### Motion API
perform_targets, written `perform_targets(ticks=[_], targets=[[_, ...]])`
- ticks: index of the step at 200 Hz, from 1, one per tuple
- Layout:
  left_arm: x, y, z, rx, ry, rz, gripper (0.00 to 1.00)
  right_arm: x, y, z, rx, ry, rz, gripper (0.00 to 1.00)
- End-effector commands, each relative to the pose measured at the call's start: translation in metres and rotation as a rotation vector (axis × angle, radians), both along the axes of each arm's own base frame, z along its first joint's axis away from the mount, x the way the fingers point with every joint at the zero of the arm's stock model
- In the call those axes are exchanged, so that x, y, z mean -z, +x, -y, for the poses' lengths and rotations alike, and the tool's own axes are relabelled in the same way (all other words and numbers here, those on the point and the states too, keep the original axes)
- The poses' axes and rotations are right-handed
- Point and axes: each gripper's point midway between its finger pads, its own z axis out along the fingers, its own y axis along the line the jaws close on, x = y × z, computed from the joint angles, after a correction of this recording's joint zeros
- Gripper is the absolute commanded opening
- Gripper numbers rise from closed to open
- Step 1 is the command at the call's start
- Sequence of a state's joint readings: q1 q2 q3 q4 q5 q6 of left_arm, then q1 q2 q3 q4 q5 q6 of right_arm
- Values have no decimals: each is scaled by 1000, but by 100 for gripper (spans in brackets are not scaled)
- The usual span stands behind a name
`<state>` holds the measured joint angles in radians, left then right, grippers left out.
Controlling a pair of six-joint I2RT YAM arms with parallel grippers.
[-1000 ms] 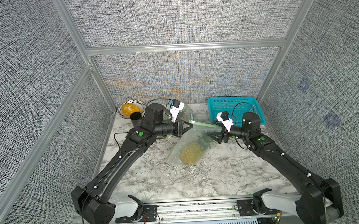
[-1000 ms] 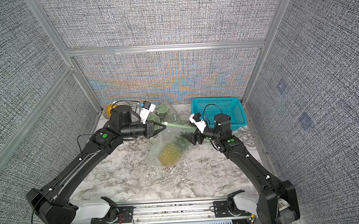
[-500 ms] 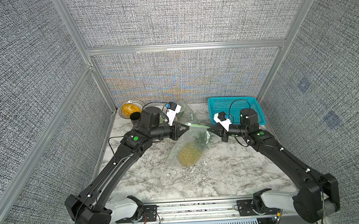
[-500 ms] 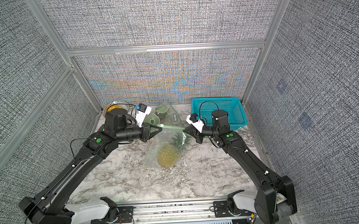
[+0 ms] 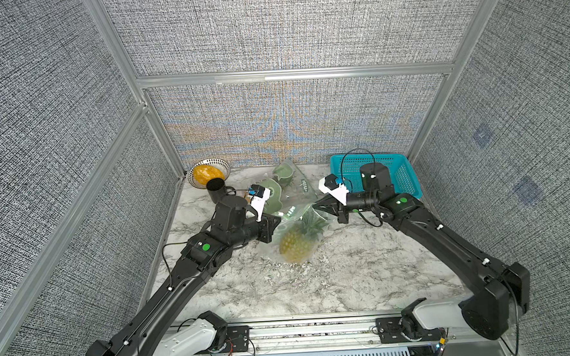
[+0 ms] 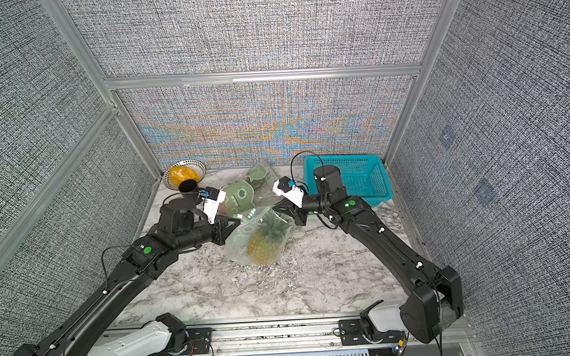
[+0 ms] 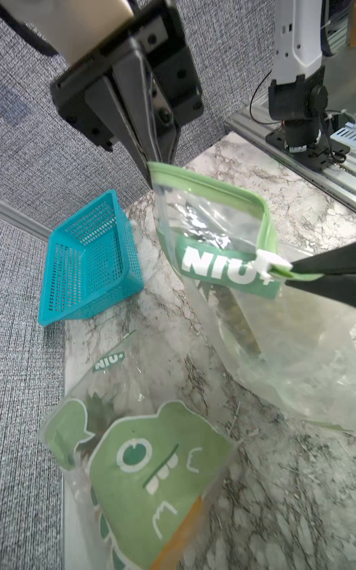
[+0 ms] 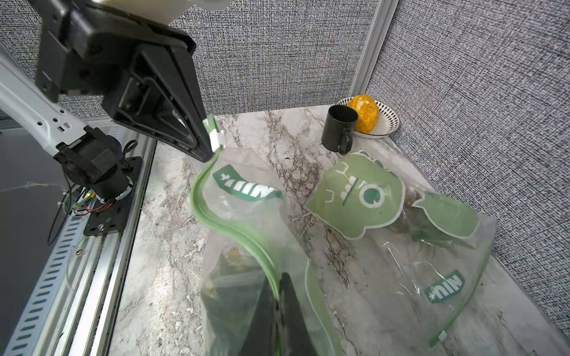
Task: Open the zip-top bag and take out the pineapple
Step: Pick up the zipper food storage bag at the center of the board.
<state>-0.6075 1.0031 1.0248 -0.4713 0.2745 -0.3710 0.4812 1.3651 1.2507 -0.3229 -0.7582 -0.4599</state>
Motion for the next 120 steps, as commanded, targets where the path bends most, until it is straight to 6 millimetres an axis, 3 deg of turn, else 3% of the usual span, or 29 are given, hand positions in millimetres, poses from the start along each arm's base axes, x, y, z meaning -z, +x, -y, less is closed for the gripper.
perform_targets(ticks=[1, 26, 43, 69, 95, 120], targets=[[-4, 11, -18, -126, -4, 54, 0, 1, 1, -8, 0, -27, 11, 10], [-7, 11, -29, -181, -18, 91, 0, 0, -2, -25, -37, -54, 13, 24], [-8, 12, -35, -211, -15, 98, 0, -2, -4, -35, -58, -76, 21, 39], [-12, 13, -41, -239, -15, 114, 0, -16, -10, -50, -93, -90, 63, 55], [-17, 10, -41, -233, -26, 135, 0, -37, -14, -61, -118, -66, 111, 61], [-23, 7, -37, -198, -46, 158, 0, -45, -18, -75, -159, -60, 107, 62]])
